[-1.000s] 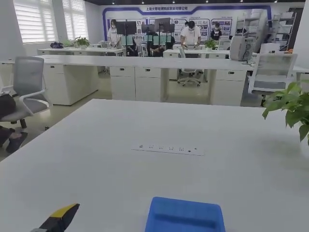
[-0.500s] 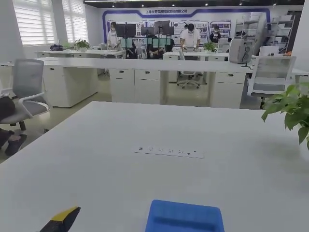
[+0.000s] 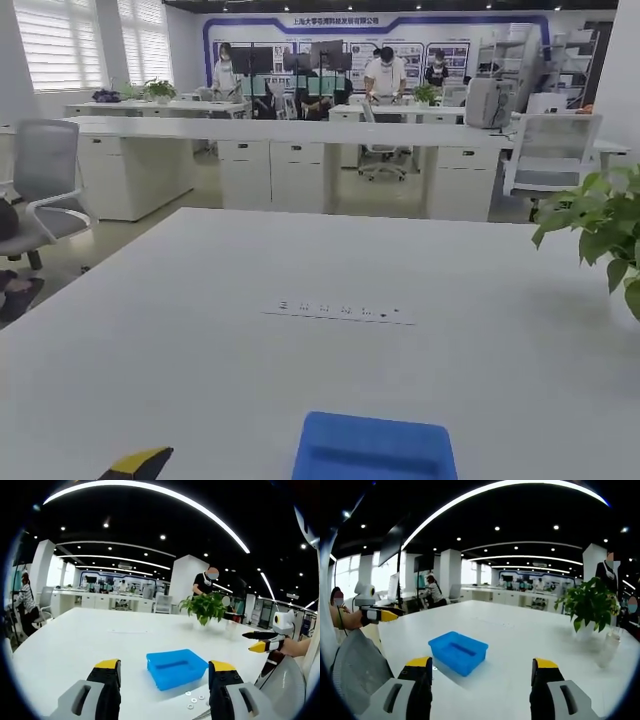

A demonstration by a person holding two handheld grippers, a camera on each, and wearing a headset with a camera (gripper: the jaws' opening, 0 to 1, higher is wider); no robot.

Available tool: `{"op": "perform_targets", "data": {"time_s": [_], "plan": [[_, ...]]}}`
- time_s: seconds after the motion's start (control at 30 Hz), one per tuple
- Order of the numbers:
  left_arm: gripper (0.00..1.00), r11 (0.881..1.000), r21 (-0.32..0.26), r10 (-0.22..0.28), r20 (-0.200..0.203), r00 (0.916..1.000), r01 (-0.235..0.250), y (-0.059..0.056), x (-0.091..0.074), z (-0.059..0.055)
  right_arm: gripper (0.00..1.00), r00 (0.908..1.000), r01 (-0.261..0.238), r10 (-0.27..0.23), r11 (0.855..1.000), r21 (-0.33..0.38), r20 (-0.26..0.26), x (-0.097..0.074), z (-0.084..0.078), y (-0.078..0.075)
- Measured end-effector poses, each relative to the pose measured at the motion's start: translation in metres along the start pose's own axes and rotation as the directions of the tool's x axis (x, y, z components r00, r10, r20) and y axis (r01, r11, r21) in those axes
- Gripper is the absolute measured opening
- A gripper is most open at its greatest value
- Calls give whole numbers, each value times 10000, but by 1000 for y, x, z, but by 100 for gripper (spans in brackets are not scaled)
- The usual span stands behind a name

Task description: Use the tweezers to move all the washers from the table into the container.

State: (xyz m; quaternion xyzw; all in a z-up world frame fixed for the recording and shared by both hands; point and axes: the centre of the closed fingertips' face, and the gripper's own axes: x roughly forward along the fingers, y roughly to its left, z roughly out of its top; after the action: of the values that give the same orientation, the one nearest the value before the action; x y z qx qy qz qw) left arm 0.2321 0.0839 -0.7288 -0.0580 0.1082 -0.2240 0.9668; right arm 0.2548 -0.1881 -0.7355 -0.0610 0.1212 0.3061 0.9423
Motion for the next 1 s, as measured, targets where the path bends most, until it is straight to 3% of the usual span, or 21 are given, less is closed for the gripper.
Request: {"op": "perform_targets", "data": {"time_s": [0.07,0.2,0.3,0.4,0.5,0.53,0.57,0.83,0.87,0.93,0.97,1.0], "plan": [[71,9999,-74,-111,-368,9993,109,0,2,-6,81,9998,-83,82,10000,-13,-198,1,-2,1],[68,9973,-326,-685,-799,9944,661,-7,4,-13,79,9979,-258,241,9993,-277,-594,2,-6,5],[64,9965,-331,-794,-1003,9918,764,-6,5,-17,77,9956,-468,433,9981,-407,-827,4,-7,9],[61,9927,-112,-1200,-1516,9811,1197,-11,8,-24,76,9933,-771,764,9970,-47,-871,8,-5,15],[56,9869,-20,-1588,-1950,9679,1615,-16,12,-31,74,9914,-895,899,9959,83,-954,15,-4,18],[55,9833,-19,-1778,-2244,9581,1820,-19,13,-36,73,9892,-996,995,9950,43,-1076,18,-5,20],[53,9817,32,-1843,-2378,9537,1905,-20,15,-38,71,9878,-1047,1036,9945,-35,-1166,21,-7,21],[46,9618,132,-2558,-3110,9153,2733,-35,24,-52,61,9690,-1933,1855,9806,-329,-1633,40,-14,44],[44,9571,203,-2681,-3159,9101,2889,-37,24,-53,60,9644,-2104,2016,9770,-347,-1712,42,-15,49],[38,9398,32,-3217,-3297,8876,3418,-46,23,-55,57,9580,-2339,2245,9717,-333,-1784,45,-17,55],[35,9386,92,-3231,-3272,8880,3449,-47,24,-55,55,9529,-2508,2412,9676,-302,-1838,47,-19,60],[32,9305,175,-3394,-3343,8792,3659,-50,25,-56,53,9494,-2623,2524,9645,-299,-1870,49,-20,63]]}}
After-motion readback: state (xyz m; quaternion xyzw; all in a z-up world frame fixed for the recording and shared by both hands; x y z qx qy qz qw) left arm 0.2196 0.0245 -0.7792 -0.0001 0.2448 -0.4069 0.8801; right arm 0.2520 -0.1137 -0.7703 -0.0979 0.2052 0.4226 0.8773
